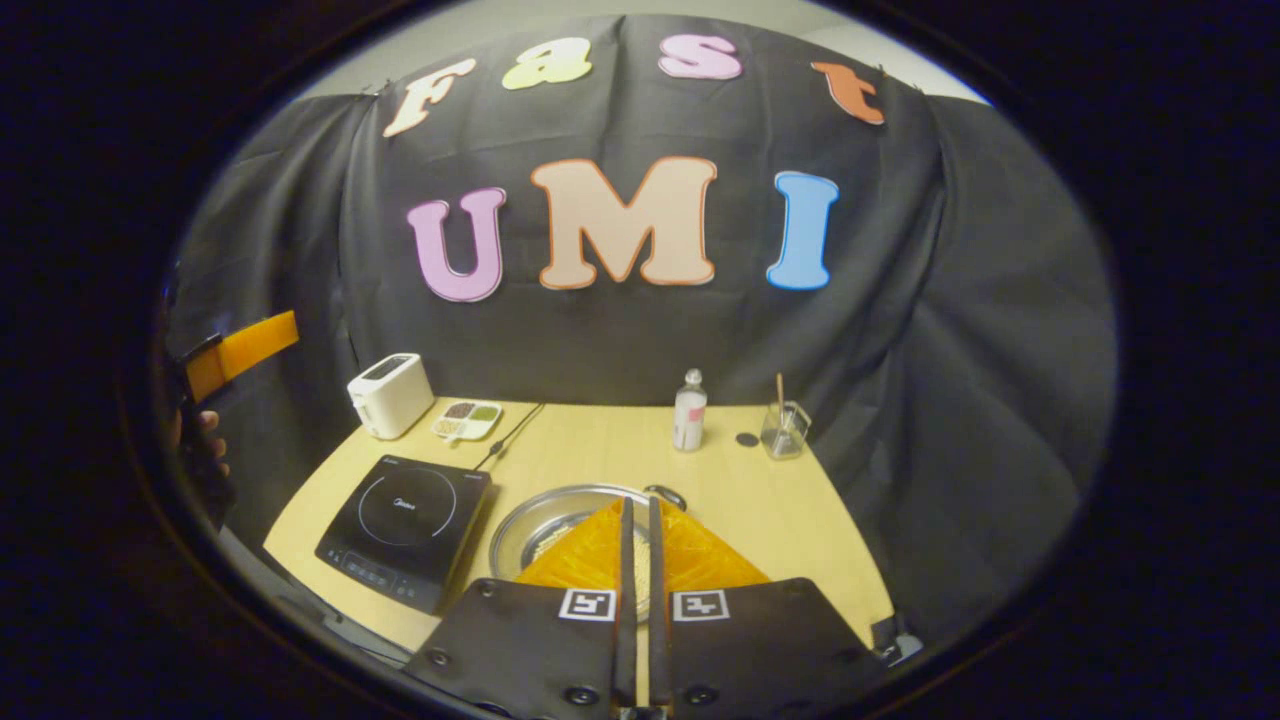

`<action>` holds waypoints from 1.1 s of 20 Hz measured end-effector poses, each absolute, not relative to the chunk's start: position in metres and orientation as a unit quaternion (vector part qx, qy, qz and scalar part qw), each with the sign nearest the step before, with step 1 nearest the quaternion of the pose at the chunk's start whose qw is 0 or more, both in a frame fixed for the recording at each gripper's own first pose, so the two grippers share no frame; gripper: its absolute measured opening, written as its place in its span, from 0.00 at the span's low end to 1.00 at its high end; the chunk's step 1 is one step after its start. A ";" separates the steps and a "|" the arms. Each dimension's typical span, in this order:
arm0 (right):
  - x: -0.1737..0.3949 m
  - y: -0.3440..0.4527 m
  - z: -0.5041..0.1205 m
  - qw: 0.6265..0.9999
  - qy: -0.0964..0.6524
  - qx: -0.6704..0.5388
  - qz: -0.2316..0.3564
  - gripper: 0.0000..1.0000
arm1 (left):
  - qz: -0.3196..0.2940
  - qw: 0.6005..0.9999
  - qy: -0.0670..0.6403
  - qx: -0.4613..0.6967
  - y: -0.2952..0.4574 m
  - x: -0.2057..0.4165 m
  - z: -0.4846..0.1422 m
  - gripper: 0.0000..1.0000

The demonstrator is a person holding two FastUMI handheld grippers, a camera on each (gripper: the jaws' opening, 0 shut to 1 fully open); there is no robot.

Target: First push the handle of the pot to place it horizontally, then grasp the pot with both hands and set it on the induction cooktop.

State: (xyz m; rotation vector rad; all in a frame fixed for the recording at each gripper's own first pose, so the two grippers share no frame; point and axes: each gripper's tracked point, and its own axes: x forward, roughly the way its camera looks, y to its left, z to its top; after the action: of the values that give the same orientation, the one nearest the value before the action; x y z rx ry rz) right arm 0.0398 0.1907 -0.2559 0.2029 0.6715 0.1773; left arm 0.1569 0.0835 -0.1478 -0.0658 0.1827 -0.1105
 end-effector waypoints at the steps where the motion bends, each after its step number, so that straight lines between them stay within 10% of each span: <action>1: 0.036 0.199 -0.263 0.931 0.339 0.104 0.084 0.10 | -0.062 0.993 0.091 -0.032 0.087 0.159 -0.151 0.95; 22: -0.055 0.293 -0.423 0.828 0.536 0.098 0.136 0.05 | -0.009 0.987 0.144 -0.065 0.158 0.134 -0.216 0.92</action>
State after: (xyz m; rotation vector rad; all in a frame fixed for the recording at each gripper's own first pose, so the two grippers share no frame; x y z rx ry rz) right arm -0.0553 0.2934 -0.4234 0.2085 1.1376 0.2879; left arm 0.1339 0.1576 -0.2160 -0.1304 0.2891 -0.0179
